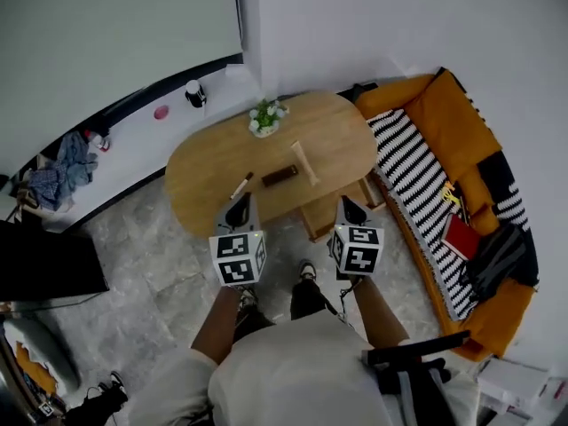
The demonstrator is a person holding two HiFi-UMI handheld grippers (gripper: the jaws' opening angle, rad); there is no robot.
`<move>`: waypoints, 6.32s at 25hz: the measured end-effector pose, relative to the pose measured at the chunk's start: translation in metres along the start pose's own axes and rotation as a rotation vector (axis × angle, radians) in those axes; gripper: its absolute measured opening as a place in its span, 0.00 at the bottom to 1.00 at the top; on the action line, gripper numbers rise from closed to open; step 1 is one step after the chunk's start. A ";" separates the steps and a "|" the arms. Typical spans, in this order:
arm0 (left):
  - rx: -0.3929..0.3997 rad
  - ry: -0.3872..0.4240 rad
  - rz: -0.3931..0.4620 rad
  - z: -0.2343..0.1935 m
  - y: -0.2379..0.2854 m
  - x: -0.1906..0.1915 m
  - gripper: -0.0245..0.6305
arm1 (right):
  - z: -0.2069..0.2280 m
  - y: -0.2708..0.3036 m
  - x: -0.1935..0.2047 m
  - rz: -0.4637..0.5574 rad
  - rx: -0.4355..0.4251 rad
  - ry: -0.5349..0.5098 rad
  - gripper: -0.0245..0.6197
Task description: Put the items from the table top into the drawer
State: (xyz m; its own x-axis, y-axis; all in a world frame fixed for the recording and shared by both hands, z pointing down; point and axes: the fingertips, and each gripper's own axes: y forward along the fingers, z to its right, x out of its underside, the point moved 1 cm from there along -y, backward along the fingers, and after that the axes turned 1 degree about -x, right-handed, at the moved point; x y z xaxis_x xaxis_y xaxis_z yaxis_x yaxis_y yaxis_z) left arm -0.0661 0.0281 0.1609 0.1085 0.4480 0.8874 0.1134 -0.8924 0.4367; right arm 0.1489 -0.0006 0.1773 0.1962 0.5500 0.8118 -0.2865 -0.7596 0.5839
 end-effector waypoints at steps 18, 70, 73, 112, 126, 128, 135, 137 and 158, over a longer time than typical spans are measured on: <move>-0.207 -0.135 -0.125 -0.054 0.054 0.079 0.05 | -0.004 0.119 0.032 -0.142 -0.148 -0.084 0.03; -0.203 -0.279 -0.306 -0.077 0.255 0.330 0.05 | 0.042 0.414 0.197 -0.315 -0.181 -0.179 0.23; -0.199 -0.286 -0.312 -0.075 0.262 0.334 0.05 | 0.039 0.433 0.193 -0.302 -0.225 -0.175 0.23; 0.012 -0.066 -0.404 -0.011 0.254 0.322 0.05 | 0.128 0.367 0.215 -0.343 -0.035 0.153 0.06; 0.206 0.143 -0.426 0.060 0.265 0.294 0.05 | 0.185 0.277 0.276 -0.276 0.163 0.572 0.06; 0.217 0.172 -0.424 0.063 0.265 0.287 0.05 | 0.183 0.273 0.276 -0.256 0.164 0.636 0.06; 0.219 0.196 -0.418 0.062 0.266 0.277 0.05 | 0.186 0.267 0.282 -0.226 0.195 0.746 0.15; 0.208 0.181 -0.420 0.057 0.266 0.281 0.05 | 0.185 0.267 0.285 -0.235 0.200 0.734 0.17; -0.001 0.004 -0.414 -0.024 0.244 0.308 0.05 | 0.101 0.323 0.265 -0.361 -0.021 0.410 0.19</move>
State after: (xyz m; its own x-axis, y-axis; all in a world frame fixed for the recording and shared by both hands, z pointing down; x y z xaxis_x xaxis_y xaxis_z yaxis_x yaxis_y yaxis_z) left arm -0.0288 -0.0531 0.5439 0.0501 0.7689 0.6374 0.1461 -0.6370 0.7569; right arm 0.2034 -0.1354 0.5822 -0.0950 0.8680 0.4874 -0.2880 -0.4927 0.8212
